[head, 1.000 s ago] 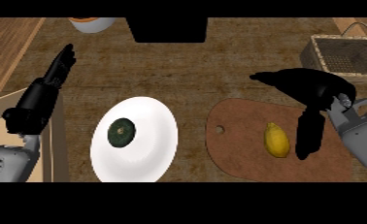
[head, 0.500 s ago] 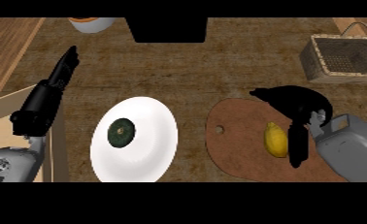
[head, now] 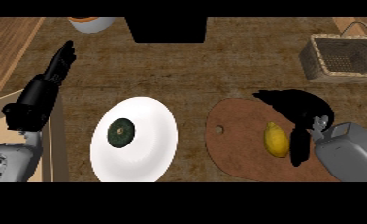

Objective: Pick the lemon from the cutting board and place it in the basket

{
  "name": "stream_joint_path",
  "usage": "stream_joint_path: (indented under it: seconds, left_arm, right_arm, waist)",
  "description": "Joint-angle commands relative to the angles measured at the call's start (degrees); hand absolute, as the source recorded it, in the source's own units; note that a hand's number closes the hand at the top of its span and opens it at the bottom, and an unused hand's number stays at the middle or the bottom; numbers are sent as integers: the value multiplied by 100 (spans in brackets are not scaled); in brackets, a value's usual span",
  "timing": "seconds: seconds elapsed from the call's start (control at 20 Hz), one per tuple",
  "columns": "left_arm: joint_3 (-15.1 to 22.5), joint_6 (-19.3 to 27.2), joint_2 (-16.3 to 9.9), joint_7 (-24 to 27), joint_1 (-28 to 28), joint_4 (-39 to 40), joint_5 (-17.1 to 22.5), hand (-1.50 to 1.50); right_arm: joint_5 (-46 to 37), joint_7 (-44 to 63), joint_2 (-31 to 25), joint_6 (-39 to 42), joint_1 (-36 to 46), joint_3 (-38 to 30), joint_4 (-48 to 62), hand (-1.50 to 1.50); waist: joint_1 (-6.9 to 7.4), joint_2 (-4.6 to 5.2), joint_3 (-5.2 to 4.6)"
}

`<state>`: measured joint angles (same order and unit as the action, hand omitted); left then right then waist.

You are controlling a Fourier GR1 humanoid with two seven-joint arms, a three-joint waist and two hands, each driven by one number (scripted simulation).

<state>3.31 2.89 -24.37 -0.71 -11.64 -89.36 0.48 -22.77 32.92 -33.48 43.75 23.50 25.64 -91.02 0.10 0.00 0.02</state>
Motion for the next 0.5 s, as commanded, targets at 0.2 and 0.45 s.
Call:
stream_joint_path:
  seconds: [0.2,0.45]
  left_arm:
    - [-181,-182,300,84,-127,165,-299,0]
    - [-513,-526,247,224,-47,257,-232,0]
  right_arm:
    - [-1066,-577,618,-450,-363,-56,409,-150]
    - [-1440,-1087,558,-524,-686,-315,540,-150]
  waist:
    - [-3,2,-1]
    - [-2,1,-1]
